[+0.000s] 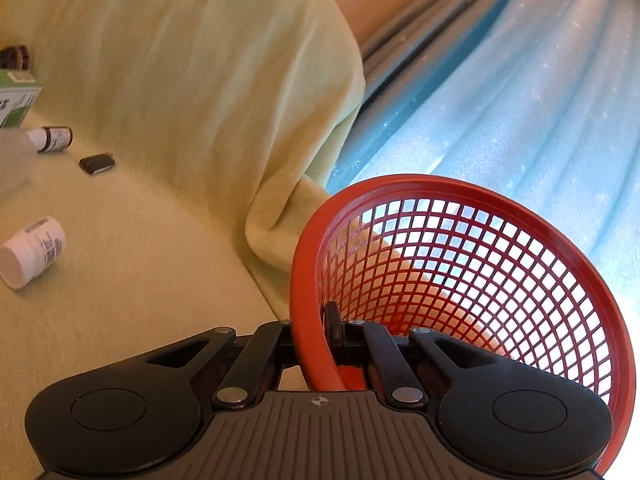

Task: Organize objects
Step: 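Lift the wastebasket with the right gripper and carry it onto the sofa, then grasp the clear plastic tray with the left gripper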

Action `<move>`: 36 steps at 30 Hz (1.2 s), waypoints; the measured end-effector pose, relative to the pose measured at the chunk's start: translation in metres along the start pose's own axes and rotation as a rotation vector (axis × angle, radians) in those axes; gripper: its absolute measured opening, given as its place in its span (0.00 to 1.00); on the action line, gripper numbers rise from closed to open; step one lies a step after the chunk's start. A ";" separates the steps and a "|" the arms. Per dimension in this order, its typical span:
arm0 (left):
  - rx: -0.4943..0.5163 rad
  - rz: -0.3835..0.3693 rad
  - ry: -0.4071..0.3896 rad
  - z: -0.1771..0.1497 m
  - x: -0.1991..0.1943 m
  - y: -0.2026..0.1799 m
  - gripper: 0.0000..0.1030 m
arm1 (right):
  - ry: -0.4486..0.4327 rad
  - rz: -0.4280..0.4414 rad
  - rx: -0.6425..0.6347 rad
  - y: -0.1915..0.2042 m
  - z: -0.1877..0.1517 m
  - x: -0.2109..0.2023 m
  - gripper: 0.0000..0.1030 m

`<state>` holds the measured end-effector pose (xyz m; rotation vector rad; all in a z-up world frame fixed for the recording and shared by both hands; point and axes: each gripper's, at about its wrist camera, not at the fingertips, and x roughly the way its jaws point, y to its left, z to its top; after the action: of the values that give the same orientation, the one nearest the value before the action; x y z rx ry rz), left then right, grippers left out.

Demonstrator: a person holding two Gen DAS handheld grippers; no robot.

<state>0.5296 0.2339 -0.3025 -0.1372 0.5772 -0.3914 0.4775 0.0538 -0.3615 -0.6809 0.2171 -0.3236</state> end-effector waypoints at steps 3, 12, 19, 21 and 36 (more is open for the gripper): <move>0.005 0.007 0.005 -0.001 0.003 0.003 0.98 | 0.005 0.002 0.021 0.001 0.002 0.000 0.00; 0.046 0.026 -0.006 -0.003 0.001 0.015 0.98 | -0.011 0.005 0.094 -0.005 0.000 -0.002 0.00; 0.080 0.042 0.005 -0.014 -0.007 0.022 0.98 | -0.006 0.009 0.135 -0.010 0.000 -0.001 0.00; 0.074 0.046 0.013 -0.019 -0.008 0.020 0.98 | -0.004 0.010 0.131 -0.008 0.001 -0.002 0.00; 0.029 0.197 0.086 -0.048 0.028 -0.020 0.78 | 0.013 0.024 0.125 -0.011 -0.003 -0.001 0.01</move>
<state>0.5176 0.2041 -0.3519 -0.0348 0.6633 -0.2152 0.4735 0.0450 -0.3566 -0.5531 0.2152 -0.3162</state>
